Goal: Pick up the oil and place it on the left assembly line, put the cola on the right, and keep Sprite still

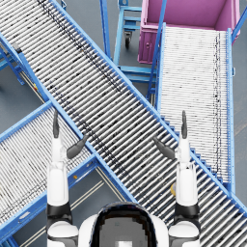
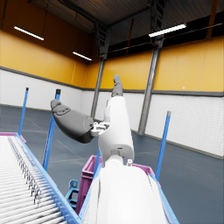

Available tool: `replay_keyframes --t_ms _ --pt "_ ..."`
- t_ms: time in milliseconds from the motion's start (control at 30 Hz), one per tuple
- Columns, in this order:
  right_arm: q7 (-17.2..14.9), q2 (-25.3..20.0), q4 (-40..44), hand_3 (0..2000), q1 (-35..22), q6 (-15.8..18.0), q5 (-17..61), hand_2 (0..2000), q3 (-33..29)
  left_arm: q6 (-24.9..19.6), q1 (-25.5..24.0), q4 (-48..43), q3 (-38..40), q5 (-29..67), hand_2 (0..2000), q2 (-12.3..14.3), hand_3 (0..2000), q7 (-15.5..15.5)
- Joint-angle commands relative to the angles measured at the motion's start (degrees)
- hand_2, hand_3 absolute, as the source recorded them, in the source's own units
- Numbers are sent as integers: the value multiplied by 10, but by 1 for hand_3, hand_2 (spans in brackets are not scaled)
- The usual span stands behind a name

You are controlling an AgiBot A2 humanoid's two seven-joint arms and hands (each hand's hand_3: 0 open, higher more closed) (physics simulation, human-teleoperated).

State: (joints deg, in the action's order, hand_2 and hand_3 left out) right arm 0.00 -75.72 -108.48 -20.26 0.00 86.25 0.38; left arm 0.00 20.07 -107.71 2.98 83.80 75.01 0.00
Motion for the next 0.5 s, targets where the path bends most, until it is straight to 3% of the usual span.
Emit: replay_keyframes --t_ms 33,200,300,500 --pt "0 -1 -6 0 -1 0 1 0 -1 0 -2 -11 6 1 0 1 0 0" --pt "0 -5 -8 0 -6 0 4 0 -1 0 -1 -13 15 3 0 4 0 0" --pt "0 -8 -3 0 -11 0 -53 0 -4 0 6 -8 17 -54 0 5 0 0" --pt "0 -12 -6 0 -4 0 -81 0 -15 0 0 -8 27 -83 0 9 0 0"
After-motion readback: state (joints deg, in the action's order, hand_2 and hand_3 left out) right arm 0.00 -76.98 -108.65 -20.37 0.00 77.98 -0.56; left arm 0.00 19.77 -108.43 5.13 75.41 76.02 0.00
